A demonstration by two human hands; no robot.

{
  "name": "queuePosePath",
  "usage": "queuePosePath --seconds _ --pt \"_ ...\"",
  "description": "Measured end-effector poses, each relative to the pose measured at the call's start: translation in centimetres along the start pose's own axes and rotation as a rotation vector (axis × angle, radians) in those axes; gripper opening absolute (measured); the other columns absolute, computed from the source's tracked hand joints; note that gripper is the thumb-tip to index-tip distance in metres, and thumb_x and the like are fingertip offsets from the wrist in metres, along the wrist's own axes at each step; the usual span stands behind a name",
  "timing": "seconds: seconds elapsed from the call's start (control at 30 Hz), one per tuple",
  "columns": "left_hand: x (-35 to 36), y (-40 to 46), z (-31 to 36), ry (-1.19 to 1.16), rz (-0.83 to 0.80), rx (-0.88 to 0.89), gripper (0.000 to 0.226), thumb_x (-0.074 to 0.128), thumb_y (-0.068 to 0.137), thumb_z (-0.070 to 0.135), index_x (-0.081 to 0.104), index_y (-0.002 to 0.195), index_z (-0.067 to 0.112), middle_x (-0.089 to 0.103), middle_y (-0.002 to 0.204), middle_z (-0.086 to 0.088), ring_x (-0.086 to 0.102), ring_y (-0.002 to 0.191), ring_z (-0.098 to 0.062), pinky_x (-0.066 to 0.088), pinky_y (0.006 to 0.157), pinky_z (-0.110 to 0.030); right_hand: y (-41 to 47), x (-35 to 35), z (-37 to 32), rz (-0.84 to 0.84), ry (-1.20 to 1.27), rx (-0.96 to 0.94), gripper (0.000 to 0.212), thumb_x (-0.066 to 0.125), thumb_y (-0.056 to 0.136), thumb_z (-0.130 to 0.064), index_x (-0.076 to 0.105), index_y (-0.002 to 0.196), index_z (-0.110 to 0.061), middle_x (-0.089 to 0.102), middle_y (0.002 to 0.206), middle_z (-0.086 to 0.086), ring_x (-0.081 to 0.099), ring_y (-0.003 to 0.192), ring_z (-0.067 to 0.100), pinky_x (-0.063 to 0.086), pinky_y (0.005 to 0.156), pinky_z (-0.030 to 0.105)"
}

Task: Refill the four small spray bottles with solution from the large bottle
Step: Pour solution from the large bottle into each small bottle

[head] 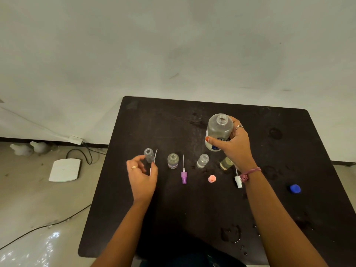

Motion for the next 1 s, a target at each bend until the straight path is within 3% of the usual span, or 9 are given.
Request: queuePosePath --seconds 0.1,0.17,0.27,0.47,0.63,0.8,1.0 --pt "0.2 2.2 -2.4 -0.003 0.009 -0.157 0.063 0.078 0.077 0.014 0.045 0.13 0.013 0.046 0.116 -0.001 0.052 0.097 -0.01 0.048 0.079 -0.021 -0.1 0.2 0.2 0.002 -0.004 0.006 0.07 0.085 0.065 -0.019 0.049 0.125 -0.025 0.058 0.117 -0.007 0.056 0.109 0.01 0.048 0.09 0.019" --pt "1.5 3.4 -3.8 0.017 -0.09 -0.226 0.079 0.08 0.075 0.017 0.038 0.141 0.012 0.046 0.135 -0.004 0.049 0.12 -0.016 0.045 0.098 -0.03 -0.1 0.4 0.3 0.0 -0.004 0.01 0.07 0.085 0.065 -0.019 0.049 0.125 -0.025 0.058 0.116 -0.009 0.056 0.109 0.009 0.047 0.088 0.016" --pt "3.5 4.4 -4.7 0.074 -0.242 -0.225 0.082 0.08 0.076 0.018 0.035 0.144 0.012 0.045 0.144 -0.005 0.043 0.132 -0.02 0.035 0.109 -0.034 -0.3 0.7 0.1 -0.004 0.002 0.011 0.07 0.085 0.065 -0.02 0.048 0.124 -0.027 0.058 0.117 -0.009 0.056 0.11 0.009 0.047 0.089 0.016" --pt "4.1 5.0 -5.1 0.1 -0.257 -0.235 0.046 0.072 0.083 0.012 0.054 0.126 0.013 0.061 0.124 -0.007 0.057 0.115 -0.019 0.045 0.095 -0.028 -1.0 1.2 -0.3 -0.014 0.01 0.007 0.069 0.085 0.066 -0.017 0.048 0.124 -0.026 0.057 0.115 -0.012 0.055 0.109 0.006 0.047 0.088 0.014" --pt "2.4 5.6 -4.3 0.034 -0.138 -0.224 0.044 0.073 0.083 0.016 0.056 0.123 0.014 0.061 0.123 -0.007 0.059 0.113 -0.02 0.047 0.093 -0.028 -1.3 1.2 -0.6 -0.017 0.002 0.003 0.068 0.084 0.067 -0.019 0.048 0.124 -0.026 0.057 0.115 -0.013 0.055 0.109 0.005 0.046 0.087 0.01" --pt "-0.6 6.0 1.0 -0.174 0.023 -0.067 0.035 0.074 0.081 0.014 0.061 0.114 0.018 0.056 0.114 0.001 0.059 0.1 -0.009 0.05 0.086 -0.018 -1.2 0.6 -1.4 0.0 0.009 -0.012 0.069 0.085 0.066 -0.02 0.049 0.125 -0.025 0.057 0.115 -0.012 0.055 0.11 0.007 0.047 0.089 0.013" --pt "-2.0 5.6 9.0 -0.288 0.023 0.107 0.034 0.075 0.081 0.016 0.06 0.11 0.024 0.057 0.113 0.0 0.059 0.093 -0.003 0.047 0.073 -0.003 -0.9 -1.1 -2.8 0.021 0.013 -0.03 0.07 0.086 0.064 -0.026 0.05 0.124 -0.027 0.059 0.118 -0.009 0.057 0.111 0.01 0.049 0.093 0.024"
Point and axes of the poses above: each hand's wrist, its own y-axis towards the middle knuckle, its own x-axis out of the palm, z = x × y, the point moved 9 cm from there along y, towards the middle knuckle
